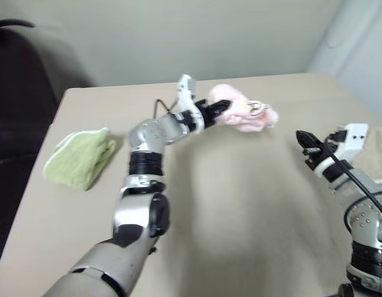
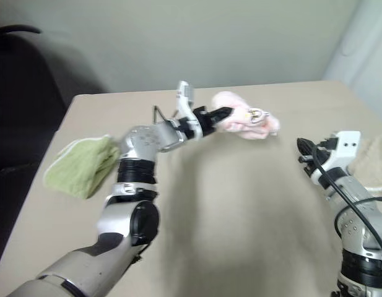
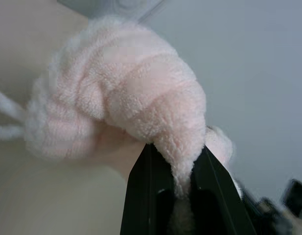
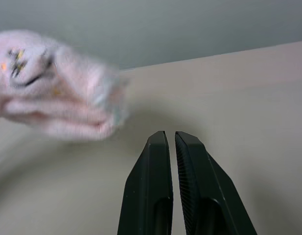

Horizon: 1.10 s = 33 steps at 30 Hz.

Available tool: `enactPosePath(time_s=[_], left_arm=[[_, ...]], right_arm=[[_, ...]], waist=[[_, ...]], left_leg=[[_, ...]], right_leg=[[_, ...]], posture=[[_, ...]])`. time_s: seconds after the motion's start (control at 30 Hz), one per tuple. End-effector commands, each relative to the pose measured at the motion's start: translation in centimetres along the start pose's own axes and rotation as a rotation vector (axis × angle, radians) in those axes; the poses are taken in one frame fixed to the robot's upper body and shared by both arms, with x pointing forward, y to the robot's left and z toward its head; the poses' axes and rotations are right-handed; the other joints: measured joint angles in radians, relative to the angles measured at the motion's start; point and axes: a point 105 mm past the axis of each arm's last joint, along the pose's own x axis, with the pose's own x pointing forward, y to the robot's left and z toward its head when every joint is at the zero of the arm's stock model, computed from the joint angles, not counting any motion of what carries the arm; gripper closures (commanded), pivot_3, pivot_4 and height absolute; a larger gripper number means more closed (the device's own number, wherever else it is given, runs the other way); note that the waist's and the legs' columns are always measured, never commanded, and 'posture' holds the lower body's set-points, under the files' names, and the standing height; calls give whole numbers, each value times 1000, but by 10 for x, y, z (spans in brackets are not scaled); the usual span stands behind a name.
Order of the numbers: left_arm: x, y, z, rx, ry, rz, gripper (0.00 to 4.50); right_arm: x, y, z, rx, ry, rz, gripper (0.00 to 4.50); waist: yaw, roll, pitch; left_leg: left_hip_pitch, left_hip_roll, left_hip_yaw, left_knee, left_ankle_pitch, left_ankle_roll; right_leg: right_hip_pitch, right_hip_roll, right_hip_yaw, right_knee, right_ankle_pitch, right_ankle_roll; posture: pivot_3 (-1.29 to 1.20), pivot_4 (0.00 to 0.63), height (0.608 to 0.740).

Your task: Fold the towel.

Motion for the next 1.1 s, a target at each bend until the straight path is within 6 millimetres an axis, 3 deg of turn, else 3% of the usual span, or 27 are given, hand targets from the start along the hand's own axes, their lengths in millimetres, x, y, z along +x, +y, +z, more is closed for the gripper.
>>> enactPosePath(time_s=[0.03, 0.1, 0.13, 0.17, 0.23, 0.4, 0.6, 0.83, 0.93, 1.1], left_arm=[[-84, 35, 76, 140, -245, 212, 4476], [-172, 99, 82, 121, -339, 511, 4476], [-201, 114, 79, 115, -360, 599, 4476], [-215, 120, 75, 107, -367, 639, 4476], [-223, 124, 68, 97, -370, 657, 4476], [-241, 136, 49, 84, -339, 727, 4476], [-258, 153, 29, 13, -346, 772, 2501], [-252, 150, 35, 25, -396, 718, 52], [-250, 145, 39, 40, -415, 688, 18], [-276, 134, 56, 81, -519, 641, 18]], right_arm=[[-1, -8, 9, -14, -42, -26, 4173], [8, -3, 2, -6, -15, 13, 4173], [12, -1, 0, -5, -6, 30, 4173], [15, 1, -1, -5, 0, 43, 4173], [19, 3, 0, -6, 1, 60, 4173], [23, 7, -1, -5, 6, 85, 4173], [23, 10, -6, 1, 16, 90, 4173], [23, 20, -11, 12, 19, 107, 4173], [23, 21, -12, 16, 18, 110, 4173], [23, 25, -16, 32, 21, 122, 4173]], waist=[[-25, -6, 2], [-38, -3, 0], [-42, -1, -1], [-44, -1, -1], [-25, -7, 1], [30, -14, 0], [19, -14, 0], [10, -14, 0], [9, -14, 0], [4, -14, 0]], left_leg=[[2, 1, -1, -7, 1, -2], [6, 3, -2, -15, 8, -10], [10, 3, -1, -19, 8, -9], [14, 2, 0, -23, 8, -9], [16, 1, -2, -27, 8, -4], [10, -2, -17, -22, 8, -3], [8, -2, -14, -22, 7, -9], [9, 1, -15, -25, 8, -12], [9, 1, -14, -25, 8, -12], [9, 1, -14, -25, 8, -12]], right_leg=[[-3, 2, -1, -2, 4, -3], [-4, 3, -4, -3, 5, -5], [-4, 3, -1, -2, 5, -6], [-4, 1, -1, -1, 5, -6], [-3, 1, -2, -1, 4, -7], [-7, 1, -8, -2, 4, -27], [-6, 1, -11, 0, 7, -30], [-8, 3, -11, 1, 8, -30], [-8, 3, -11, 0, 8, -30], [-8, 3, -10, 0, 8, -30]], posture=[[0, 150, 735], [0, 150, 735], [0, 150, 735], [0, 150, 735], [0, 150, 735], [0, 150, 735], [0, 150, 735], [0, 150, 735], [0, 150, 735], [0, 150, 735]])
